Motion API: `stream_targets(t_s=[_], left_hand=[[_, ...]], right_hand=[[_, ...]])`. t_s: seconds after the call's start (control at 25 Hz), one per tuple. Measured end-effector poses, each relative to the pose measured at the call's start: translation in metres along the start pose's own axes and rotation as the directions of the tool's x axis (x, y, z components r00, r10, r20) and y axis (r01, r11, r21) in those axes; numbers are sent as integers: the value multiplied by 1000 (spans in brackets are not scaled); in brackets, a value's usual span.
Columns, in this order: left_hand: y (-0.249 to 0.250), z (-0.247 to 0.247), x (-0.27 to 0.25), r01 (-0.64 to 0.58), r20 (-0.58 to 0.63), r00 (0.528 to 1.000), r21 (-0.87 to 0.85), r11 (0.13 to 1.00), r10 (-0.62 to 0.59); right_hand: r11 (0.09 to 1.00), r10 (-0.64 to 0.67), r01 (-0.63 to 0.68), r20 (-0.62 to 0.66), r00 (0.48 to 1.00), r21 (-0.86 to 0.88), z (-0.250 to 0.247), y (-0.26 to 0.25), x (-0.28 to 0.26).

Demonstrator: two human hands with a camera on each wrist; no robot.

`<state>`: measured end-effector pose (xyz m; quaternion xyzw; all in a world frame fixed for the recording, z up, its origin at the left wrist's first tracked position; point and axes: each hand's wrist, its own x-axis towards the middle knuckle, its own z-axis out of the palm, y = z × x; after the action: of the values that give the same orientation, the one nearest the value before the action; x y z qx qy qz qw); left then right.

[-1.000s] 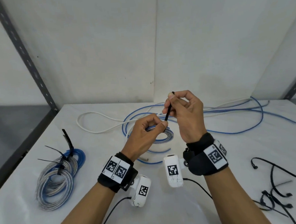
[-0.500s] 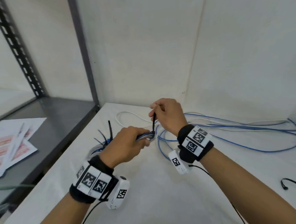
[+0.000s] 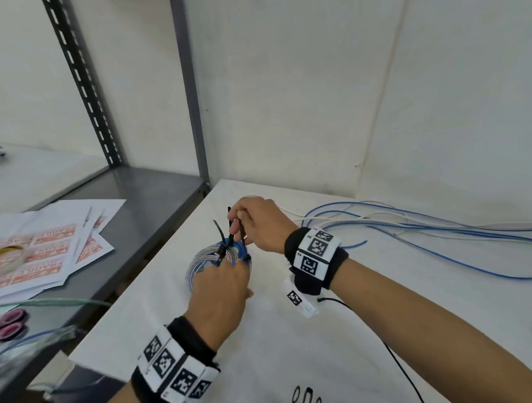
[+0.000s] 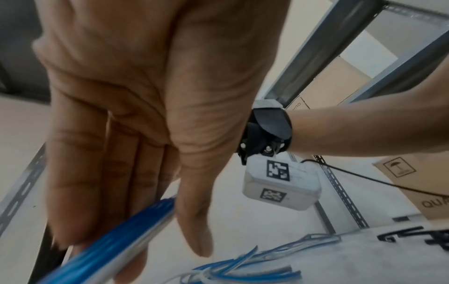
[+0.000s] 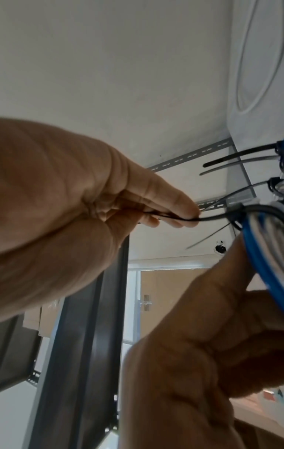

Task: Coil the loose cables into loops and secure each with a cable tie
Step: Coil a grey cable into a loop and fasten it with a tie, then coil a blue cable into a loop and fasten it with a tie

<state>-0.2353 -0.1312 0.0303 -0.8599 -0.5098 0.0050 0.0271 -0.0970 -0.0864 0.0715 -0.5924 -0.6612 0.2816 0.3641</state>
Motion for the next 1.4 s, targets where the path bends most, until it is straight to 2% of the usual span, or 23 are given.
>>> stream_targets(t_s=[0.16, 0.24, 0.36, 0.44, 0.52, 0.6, 0.72, 0.8, 0.88, 1.0, 1.04, 1.08, 1.16, 1.28, 1.4], left_hand=[[-3, -5, -2, -1, 32, 999, -62, 998, 3], [-11, 1, -2, -18, 124, 992, -146, 989, 37], [-20, 11, -9, -49, 290, 950, -231, 972, 117], [-21, 16, -12, -67, 330, 934, -226, 972, 141], [-19, 15, -8, -85, 278, 948, -245, 966, 154], [-16, 12, 1, -113, 163, 973, -280, 953, 163], [1, 5, 26, -189, 62, 973, -351, 917, 224], [20, 1, 47, -211, 81, 962, -385, 899, 260], [39, -1, 70, -210, 115, 955, -390, 896, 274], [59, 4, 104, -199, 148, 948, -417, 887, 282], [67, 8, 113, -184, 162, 946, -445, 876, 281], [75, 13, 122, -153, 185, 945, -483, 862, 271], [91, 24, 136, -75, 234, 944, -532, 843, 232], [109, 36, 147, -44, 237, 956, -475, 879, 176], [110, 36, 151, -48, 219, 964, -416, 908, 151]], right_hand=[[995, -10, 10, 6, 1000, 102, -8, 8, 0], [988, 7, -13, 34, 999, 152, -5, 17, 2], [981, 29, -47, 97, 995, 188, 7, 31, 2], [972, 44, -67, 109, 993, 225, 12, 37, 1], [969, 53, -75, 98, 994, 234, 10, 38, 1], [971, 69, -84, 73, 995, 223, 3, 38, 2], [987, 133, -131, -14, 991, 97, -24, 58, 0], [973, 157, -172, -106, 982, -153, -46, 82, -5], [863, 212, -275, -190, 959, -423, -70, 109, -14], [650, 369, -438, -245, 896, -621, -98, 144, -27], [616, 422, -472, -241, 874, -631, -104, 154, -31], [618, 453, -485, -224, 863, -618, -107, 160, -34], [680, 449, -468, -185, 874, -564, -107, 168, -41], [754, 414, -413, -119, 903, -510, -102, 170, -49], [768, 415, -424, -130, 900, -481, -103, 172, -51]])
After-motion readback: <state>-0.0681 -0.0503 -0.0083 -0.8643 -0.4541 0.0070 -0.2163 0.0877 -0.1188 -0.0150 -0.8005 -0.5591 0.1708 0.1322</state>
